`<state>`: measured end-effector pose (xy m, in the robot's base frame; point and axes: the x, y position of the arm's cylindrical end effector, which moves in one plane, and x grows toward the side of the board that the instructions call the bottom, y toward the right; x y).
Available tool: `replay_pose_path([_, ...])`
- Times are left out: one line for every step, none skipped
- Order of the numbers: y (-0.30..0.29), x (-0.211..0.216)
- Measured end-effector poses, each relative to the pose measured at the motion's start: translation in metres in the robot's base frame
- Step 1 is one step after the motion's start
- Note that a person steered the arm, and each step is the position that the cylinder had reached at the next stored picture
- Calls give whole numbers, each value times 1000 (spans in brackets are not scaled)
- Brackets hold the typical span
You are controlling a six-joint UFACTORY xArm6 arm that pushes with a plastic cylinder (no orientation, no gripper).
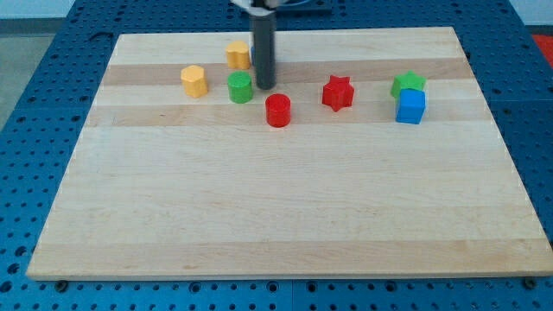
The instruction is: Push the red circle below the red star
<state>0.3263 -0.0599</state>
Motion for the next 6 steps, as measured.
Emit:
replay_pose_path([-43,18])
replay_pose_path([-32,40])
replay_pose_path([7,51])
replay_pose_path([46,59])
replay_pose_path([86,59])
replay_pose_path([110,59])
